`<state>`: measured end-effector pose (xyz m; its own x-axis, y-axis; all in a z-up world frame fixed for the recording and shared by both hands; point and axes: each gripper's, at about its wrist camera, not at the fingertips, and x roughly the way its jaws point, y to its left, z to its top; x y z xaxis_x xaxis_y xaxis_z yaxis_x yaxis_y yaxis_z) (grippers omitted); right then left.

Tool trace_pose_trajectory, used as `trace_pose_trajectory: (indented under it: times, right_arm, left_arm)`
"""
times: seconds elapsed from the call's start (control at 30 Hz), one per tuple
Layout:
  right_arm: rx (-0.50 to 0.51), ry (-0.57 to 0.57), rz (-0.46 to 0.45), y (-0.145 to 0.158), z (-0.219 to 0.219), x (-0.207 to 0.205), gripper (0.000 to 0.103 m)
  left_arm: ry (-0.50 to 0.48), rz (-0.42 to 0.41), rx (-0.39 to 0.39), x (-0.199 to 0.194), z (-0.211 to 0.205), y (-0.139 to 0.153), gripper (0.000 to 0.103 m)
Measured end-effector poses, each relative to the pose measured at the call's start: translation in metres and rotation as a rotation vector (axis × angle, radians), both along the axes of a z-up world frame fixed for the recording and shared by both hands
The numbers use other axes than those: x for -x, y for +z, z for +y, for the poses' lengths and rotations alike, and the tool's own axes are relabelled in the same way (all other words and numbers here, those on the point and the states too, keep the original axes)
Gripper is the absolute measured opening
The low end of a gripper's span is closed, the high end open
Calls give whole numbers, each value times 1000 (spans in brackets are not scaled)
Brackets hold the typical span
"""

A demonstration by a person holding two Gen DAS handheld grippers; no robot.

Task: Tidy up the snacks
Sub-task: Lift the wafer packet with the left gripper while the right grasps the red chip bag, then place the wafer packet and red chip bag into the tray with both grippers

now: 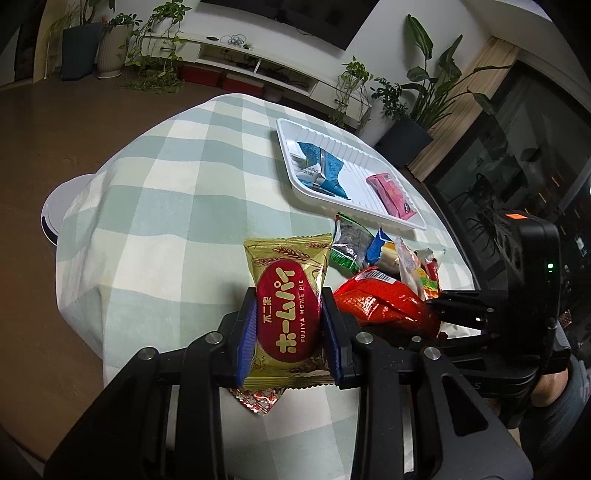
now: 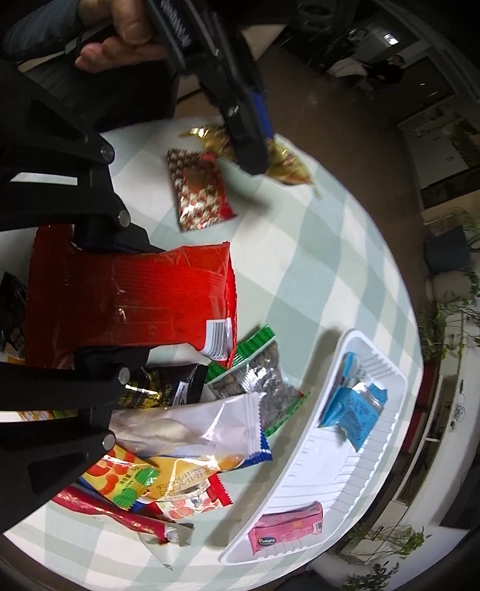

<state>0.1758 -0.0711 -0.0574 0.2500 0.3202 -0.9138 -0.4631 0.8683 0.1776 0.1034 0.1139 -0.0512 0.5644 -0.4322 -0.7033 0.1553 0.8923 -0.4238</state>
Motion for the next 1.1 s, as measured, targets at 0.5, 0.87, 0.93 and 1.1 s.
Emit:
trace_pose_trajectory:
  times: [0.5, 0.87, 0.93, 1.1]
  right_arm:
    - [-345, -213, -31, 35, -86, 34, 36]
    - [-378, -555, -195, 75, -222, -5, 36]
    - [-364, -573, -237, 86, -233, -21, 36]
    - [-374, -503, -319, 109, -217, -66, 36]
  left_arm:
    - [-74, -33, -11, -6, -46, 26, 29]
    - [-180, -100, -130, -78, -105, 67, 29]
    - [-192, -111, -153, -101, -118, 74, 29]
    - [-203, -124, -219, -162, -154, 75, 29]
